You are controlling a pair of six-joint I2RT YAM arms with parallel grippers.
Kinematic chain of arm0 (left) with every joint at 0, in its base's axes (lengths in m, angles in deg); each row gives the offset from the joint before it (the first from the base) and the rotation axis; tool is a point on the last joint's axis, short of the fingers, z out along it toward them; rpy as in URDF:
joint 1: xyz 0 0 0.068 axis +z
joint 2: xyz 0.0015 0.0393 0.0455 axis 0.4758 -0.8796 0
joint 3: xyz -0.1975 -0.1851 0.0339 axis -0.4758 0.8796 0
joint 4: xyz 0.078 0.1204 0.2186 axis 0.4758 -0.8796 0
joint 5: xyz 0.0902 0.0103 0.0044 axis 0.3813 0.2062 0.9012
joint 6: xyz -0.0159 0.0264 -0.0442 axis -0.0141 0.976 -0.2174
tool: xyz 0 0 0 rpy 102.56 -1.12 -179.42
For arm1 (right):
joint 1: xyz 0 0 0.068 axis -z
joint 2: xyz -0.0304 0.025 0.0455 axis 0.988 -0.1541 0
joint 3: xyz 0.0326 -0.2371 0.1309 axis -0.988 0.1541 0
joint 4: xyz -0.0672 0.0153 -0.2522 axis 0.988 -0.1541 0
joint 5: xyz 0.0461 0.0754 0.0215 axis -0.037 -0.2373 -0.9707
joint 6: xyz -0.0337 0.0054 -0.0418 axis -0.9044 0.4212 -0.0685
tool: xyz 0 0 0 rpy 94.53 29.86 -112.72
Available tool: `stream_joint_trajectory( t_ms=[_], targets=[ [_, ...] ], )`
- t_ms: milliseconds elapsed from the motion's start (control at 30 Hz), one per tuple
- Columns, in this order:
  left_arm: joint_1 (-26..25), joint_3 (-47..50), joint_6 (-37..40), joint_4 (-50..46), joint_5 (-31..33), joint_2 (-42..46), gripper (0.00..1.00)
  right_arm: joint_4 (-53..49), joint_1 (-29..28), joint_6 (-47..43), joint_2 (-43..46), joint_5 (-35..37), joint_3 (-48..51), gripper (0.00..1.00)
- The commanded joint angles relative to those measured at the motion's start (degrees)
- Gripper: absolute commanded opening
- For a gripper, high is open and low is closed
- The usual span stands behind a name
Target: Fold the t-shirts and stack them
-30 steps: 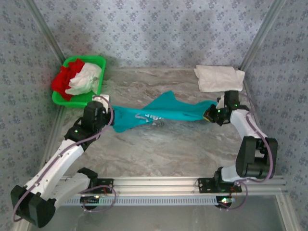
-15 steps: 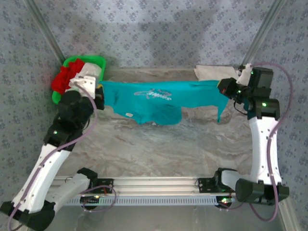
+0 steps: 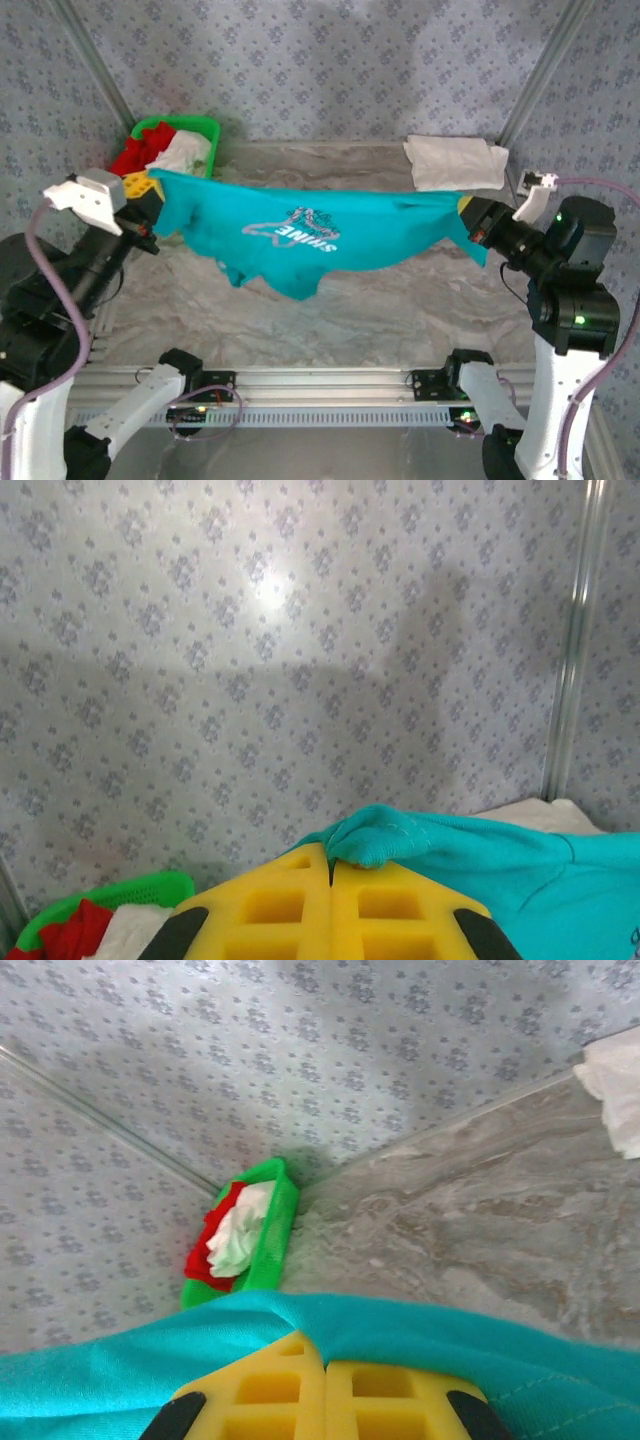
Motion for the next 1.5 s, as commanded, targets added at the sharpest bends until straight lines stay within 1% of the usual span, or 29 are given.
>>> stream_joint_trajectory(
  t_ms=[0, 67, 100, 200, 233, 300, 333, 367, 400, 433, 500, 533, 567, 600, 667, 700, 767, 800, 833, 900, 967, 1000, 1067, 1133, 1167, 1233, 1300, 1367, 1467],
  targets=[
    [0.5, -5.8, 3.8, -4.8, 0.7, -7.6, 0.00, 1.1, -0.2, 4.9, -2.8, 0.9, 1.1, 0.00],
    [0.8, -10.5, 8.6, -4.0, 3.4, -15.6, 0.00, 4.4, -0.1, 6.0, -7.1, 2.2, 2.7, 0.00],
    [1.6, -14.2, 10.5, -4.2, 2.8, -21.3, 0.00, 7.3, -0.1, 6.9, -10.5, 1.6, 3.7, 0.00],
    [8.6, -25.2, 8.5, -5.3, -8.8, -38.2, 0.00, 18.2, -0.3, 8.8, -21.9, 2.8, 7.1, 0.00],
    [10.4, -26.0, 8.0, -3.3, -10.8, -42.9, 0.00, 22.5, -0.4, 9.0, -25.7, 4.2, 8.0, 0.00],
    [12.3, -24.3, 9.0, 3.8, -10.0, -50.9, 0.00, 28.4, -0.3, 10.3, -33.0, 7.1, 9.6, 0.00],
    [12.9, -23.6, 10.3, 7.7, -10.5, -55.5, 0.00, 32.5, -0.4, 12.5, -36.9, 8.2, 10.5, 0.08],
    [13.3, -24.7, 11.9, 10.2, -11.4, -61.1, 0.04, 35.1, -0.2, 15.4, -41.5, 9.1, 10.2, 0.29],
    [13.6, -27.1, 13.5, 11.0, -12.3, -66.6, 0.22, 35.9, -0.1, 17.3, -45.9, 9.7, 8.5, 0.50],
    [14.0, -32.7, 14.5, 10.3, -12.3, -73.6, 0.48, 36.4, 0.0, 18.9, -51.7, 8.7, 5.2, 0.73],
    [15.1, -51.9, 14.0, 3.1, -10.4, -89.4, 0.90, 38.9, 0.8, 22.5, -61.3, 3.9, -2.0, 0.93],
    [15.7, -67.6, 12.2, -4.0, -8.9, -98.0, 0.98, 39.4, 1.2, 24.5, -65.5, 0.7, -6.1, 1.00],
    [16.4, -84.6, 10.3, -10.6, -8.7, -106.7, 0.98, 39.3, 1.2, 24.9, -67.7, -1.7, -9.5, 1.00],
    [17.0, -89.1, 8.2, -11.7, -9.1, -108.3, 0.98, 38.5, 1.0, 23.4, -67.9, -2.4, -11.5, 1.00],
    [17.6, -78.0, 5.0, -7.4, -8.8, -100.7, 0.98, 31.7, -0.2, 15.9, -65.0, 1.0, -13.6, 1.00],
    [17.1, -74.3, 5.4, -7.1, -7.6, -97.6, 0.98, 30.2, -0.6, 12.9, -63.2, 1.9, -12.8, 1.00],
    [14.9, -64.2, 6.5, -7.1, -1.9, -90.2, 0.98, 30.2, -1.7, 8.8, -58.0, 3.0, -7.2, 1.00],
    [13.9, -58.4, 6.2, -6.4, -0.9, -86.5, 0.98, 31.1, -2.1, 7.7, -55.5, 3.4, -3.2, 1.00],
    [12.7, -50.1, 5.4, -4.3, -1.3, -81.6, 0.98, 31.7, -2.8, 6.0, -52.8, 4.1, 1.1, 0.99],
    [10.0, -29.8, 1.6, 5.0, -2.1, -69.9, 0.98, 31.0, -4.0, 3.6, -48.3, 7.0, 7.8, 0.97],
    [6.7, -7.2, -3.9, 18.0, -4.6, -57.0, 0.96, 30.6, -4.5, -0.3, -44.1, 9.6, 14.1, 0.92],
    [4.9, -0.1, -5.7, 21.8, -5.1, -52.3, 0.95, 30.6, -4.4, -0.8, -42.6, 9.7, 16.5, 0.90],
    [-1.9, 11.4, -6.8, 26.7, -3.2, -45.5, 0.94, 30.6, -3.1, -1.1, -39.6, 9.4, 21.4, 0.86],
    [-8.1, 14.7, -6.9, 26.0, -5.4, -44.4, 0.93, 30.5, -2.1, -2.1, -37.9, 10.7, 23.7, 0.84],
    [-11.3, 15.6, -7.5, 25.6, -6.4, -44.9, 0.89, 30.5, -1.6, -2.2, -37.7, 11.4, 24.2, 0.83],
    [-17.1, 17.9, -5.9, 27.0, -9.3, -47.1, 0.88, 30.5, 0.0, -1.6, -38.5, 10.4, 24.2, 0.81],
    [-22.3, 19.2, -3.7, 27.2, -7.7, -50.1, 0.79, 31.4, 1.7, -0.1, -39.2, 8.7, 24.0, 0.78],
    [-25.1, 20.5, -4.7, 28.5, -7.5, -52.9, 0.76, 33.6, 3.4, 2.0, -38.6, 8.7, 25.0, 0.75],
    [-25.6, 22.0, -9.8, 33.6, -9.6, -57.2, 0.70, 35.1, 4.6, 2.6, -37.0, 9.8, 26.2, 0.69]
  ],
)
